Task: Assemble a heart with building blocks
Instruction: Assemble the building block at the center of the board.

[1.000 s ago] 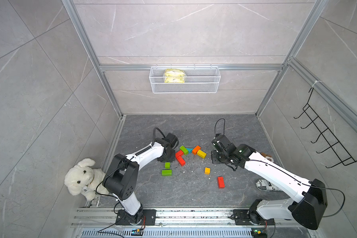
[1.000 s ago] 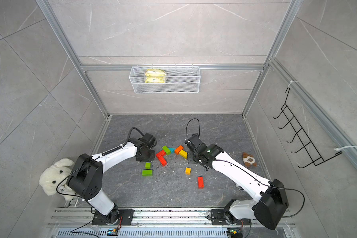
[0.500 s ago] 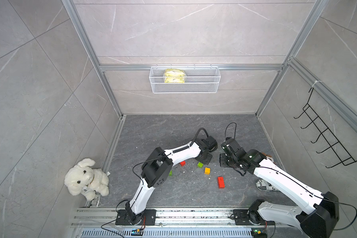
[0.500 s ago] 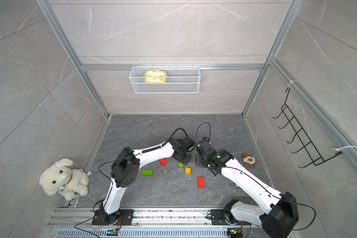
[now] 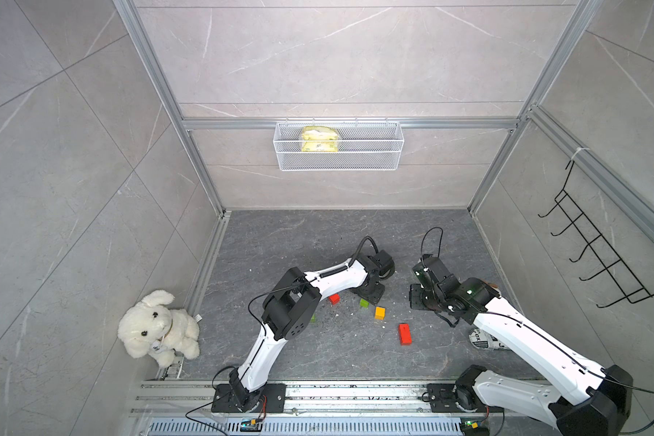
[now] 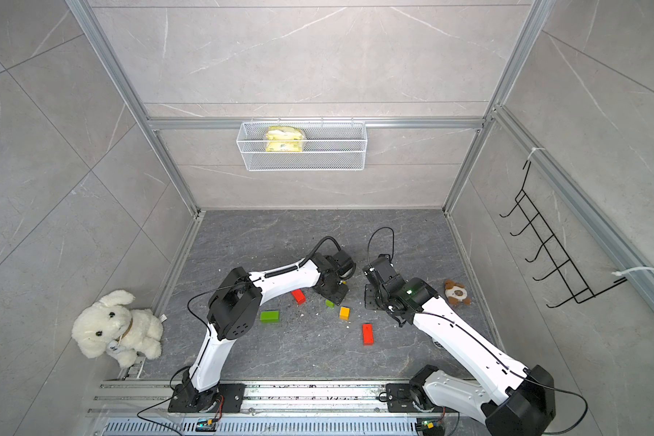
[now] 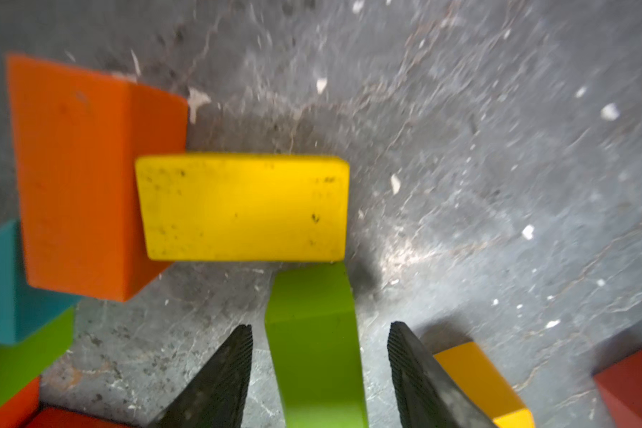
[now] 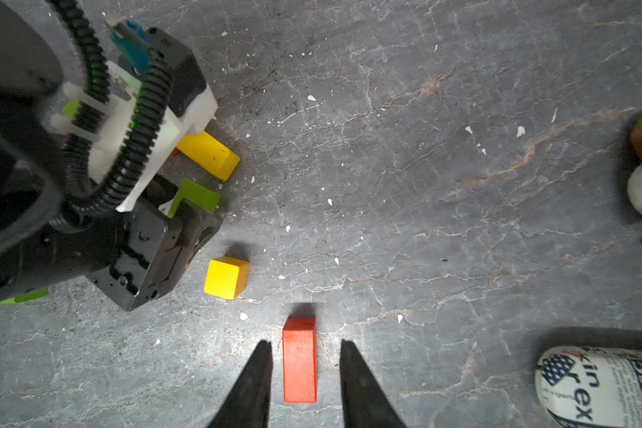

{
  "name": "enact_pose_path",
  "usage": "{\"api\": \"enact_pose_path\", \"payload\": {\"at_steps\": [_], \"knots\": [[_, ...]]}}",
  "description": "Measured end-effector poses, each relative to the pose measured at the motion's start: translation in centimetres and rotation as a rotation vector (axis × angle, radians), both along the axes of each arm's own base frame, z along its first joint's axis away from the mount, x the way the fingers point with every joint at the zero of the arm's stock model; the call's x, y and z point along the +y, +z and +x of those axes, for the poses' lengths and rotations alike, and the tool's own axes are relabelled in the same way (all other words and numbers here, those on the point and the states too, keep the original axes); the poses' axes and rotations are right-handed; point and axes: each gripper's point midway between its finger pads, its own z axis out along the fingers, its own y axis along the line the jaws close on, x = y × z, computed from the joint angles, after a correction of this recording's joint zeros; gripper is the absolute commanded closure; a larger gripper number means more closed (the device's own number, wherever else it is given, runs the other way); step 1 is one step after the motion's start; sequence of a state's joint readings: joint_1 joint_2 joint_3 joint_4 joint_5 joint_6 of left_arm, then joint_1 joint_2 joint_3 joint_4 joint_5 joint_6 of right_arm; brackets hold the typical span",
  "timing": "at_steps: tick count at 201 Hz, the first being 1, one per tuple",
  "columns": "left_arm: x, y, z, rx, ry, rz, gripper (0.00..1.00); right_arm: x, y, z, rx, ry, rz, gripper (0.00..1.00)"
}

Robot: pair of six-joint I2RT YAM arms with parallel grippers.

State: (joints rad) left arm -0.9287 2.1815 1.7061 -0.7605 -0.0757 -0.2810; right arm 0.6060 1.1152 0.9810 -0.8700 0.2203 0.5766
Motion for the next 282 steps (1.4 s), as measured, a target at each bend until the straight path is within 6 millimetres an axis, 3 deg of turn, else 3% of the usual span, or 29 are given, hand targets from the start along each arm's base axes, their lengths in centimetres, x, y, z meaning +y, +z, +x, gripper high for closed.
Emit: {"api": "enact_pose_path", "payload": {"at_steps": [41,89,164,191,215,255,282], "knots": [[0.3,-0.1,-0.2,0.004,0.009,0.004,0.70,0.0,0.0,0.0,0.000,0.000,0.000,0.66],[0.4,0.0,0.1,-0.014,0.012,0.011,0.76,0.0,0.4,-0.1,-0.010,0.000,0.010,0.67],[-0.1,0.7,0.6,-0.033,0.012,-0.001,0.74,-0.1,0.3,-0.2,-0.009,0.001,0.010,0.67],[-0.1,0.6,0.7,-0.033,0.012,-0.001,0.57,-0.1,0.3,-0.2,-0.008,0.001,0.010,0.66],[-0.1,0.4,0.7,-0.032,0.008,0.004,0.49,-0.1,0.3,-0.3,-0.006,0.001,0.008,0.63],[-0.1,0.5,0.8,-0.039,0.011,0.005,0.49,-0.7,-0.2,-1.3,0.027,0.004,-0.007,0.57],[0.0,0.5,1.0,-0.047,0.014,0.010,0.50,-1.3,-1.7,-2.9,0.076,0.011,-0.023,0.54]]}}
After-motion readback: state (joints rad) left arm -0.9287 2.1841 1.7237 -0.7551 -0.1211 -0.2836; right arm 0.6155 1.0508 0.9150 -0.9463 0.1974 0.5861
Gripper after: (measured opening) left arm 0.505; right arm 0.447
